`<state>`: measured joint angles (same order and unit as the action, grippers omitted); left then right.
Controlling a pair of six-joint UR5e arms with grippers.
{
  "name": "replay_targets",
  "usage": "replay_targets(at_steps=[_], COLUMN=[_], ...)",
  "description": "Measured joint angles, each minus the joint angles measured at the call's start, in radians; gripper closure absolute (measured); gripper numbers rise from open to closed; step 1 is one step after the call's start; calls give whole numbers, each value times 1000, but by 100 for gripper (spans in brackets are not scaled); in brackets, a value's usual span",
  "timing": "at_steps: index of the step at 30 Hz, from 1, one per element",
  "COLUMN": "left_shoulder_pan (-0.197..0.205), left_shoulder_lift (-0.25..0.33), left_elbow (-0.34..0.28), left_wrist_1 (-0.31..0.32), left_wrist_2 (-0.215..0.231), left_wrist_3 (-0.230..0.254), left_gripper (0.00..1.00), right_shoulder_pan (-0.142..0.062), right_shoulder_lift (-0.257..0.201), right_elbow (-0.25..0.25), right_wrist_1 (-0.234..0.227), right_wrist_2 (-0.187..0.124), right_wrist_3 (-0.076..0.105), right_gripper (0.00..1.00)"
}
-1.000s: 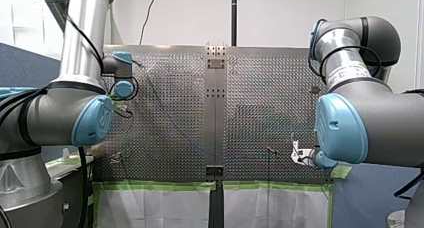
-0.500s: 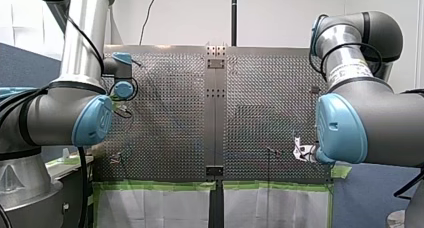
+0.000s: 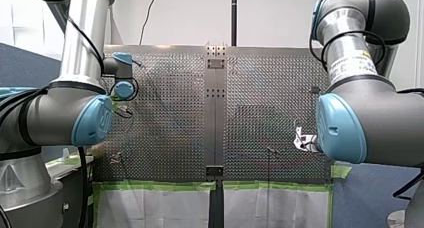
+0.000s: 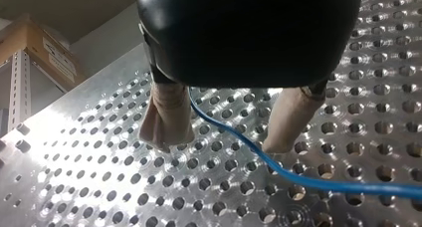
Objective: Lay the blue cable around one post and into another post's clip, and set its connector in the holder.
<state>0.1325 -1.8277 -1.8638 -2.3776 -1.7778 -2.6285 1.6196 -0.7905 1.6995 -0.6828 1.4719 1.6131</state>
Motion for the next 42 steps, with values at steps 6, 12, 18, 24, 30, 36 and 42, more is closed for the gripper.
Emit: replay_targets(at_steps=[6,12,18,24,30,36,42], left_shoulder_pan=[-1,-2,-5,-7,-9,-11,-12], left_shoulder_lift=[0,0,0,0,0,0,0], left_elbow=[0,0,0,0,0,0,0], left_wrist_1=[0,0,0,0,0,0,0], left_wrist_2=[5,8,8,16,17,16,15], left_wrist_3=[1,-1,-2,-1,1,1,1], left_gripper=[0,0,0,0,0,0,0], right_shoulder_pan=[-1,-8,-16,-22,-29,-34,-43], right_shoulder_lift=[-51,-109,-169,-217,-271,-324,-376], right_elbow=[14,3,-42,-63,-65,-66,-66], right_wrist_1=[37,95,155,202,221,226,227], right_wrist_2=[21,10,-15,-45,-57,-68,-70], right_wrist_3=[29,45,46,47,44,28,21], right_gripper=[69,67,67,67,67,67,67])
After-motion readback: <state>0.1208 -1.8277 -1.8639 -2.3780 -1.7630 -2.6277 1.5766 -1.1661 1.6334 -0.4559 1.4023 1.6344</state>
